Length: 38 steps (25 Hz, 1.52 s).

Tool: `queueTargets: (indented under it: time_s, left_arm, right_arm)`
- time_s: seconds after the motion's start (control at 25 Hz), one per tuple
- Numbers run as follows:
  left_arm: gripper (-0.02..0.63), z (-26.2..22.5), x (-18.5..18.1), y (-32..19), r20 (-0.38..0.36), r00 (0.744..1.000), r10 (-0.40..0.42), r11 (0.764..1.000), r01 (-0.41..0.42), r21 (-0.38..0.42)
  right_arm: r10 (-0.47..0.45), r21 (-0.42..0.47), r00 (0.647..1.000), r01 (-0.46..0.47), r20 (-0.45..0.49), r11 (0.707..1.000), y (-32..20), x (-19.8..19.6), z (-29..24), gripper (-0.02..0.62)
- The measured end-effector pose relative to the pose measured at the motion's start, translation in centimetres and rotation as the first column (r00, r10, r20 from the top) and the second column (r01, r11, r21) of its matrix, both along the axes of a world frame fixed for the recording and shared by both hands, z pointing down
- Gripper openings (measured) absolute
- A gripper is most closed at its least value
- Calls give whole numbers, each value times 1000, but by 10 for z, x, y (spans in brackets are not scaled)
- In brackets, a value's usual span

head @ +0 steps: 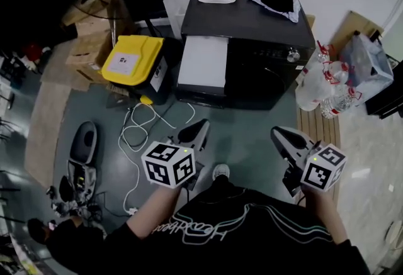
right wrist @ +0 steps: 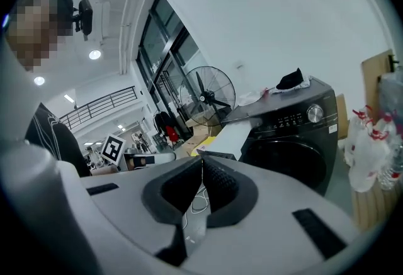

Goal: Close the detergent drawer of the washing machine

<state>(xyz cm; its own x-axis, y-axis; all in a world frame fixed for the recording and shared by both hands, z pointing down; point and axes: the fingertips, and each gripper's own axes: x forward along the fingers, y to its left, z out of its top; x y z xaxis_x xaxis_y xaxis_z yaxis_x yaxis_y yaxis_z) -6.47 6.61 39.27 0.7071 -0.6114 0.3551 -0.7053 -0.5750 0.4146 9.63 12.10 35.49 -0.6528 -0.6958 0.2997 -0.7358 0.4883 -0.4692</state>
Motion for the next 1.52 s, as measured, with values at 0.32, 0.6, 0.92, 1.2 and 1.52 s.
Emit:
queueTargets:
  time_s: [0.32, 0.6, 0.92, 1.2, 1.52]
  left_arm:
    - [25, 49, -20, -64, 58, 998, -37, 997, 41, -71]
    - [25, 91, -23, -98, 133, 991, -4, 994, 18, -104]
    - [25, 116, -29, -119, 185, 983, -5, 991, 29, -128]
    - [25, 134, -28, -131, 229, 973, -14, 990, 46, -135]
    - [23, 137, -26, -138, 223, 974, -31, 991, 59, -121]
  right_arm:
    - [31, -71, 999, -28, 40, 997, -59, -5, 25, 28]
    - [35, -84, 998, -31, 44, 996, -89, -9, 39, 28]
    - [46, -108, 997, -39, 67, 993, -96, -16, 52, 28]
    - [79, -148, 994, -67, 76, 987, -102, -9, 73, 28]
    - [101, -176, 990, -83, 97, 981, -102, -5, 88, 28]
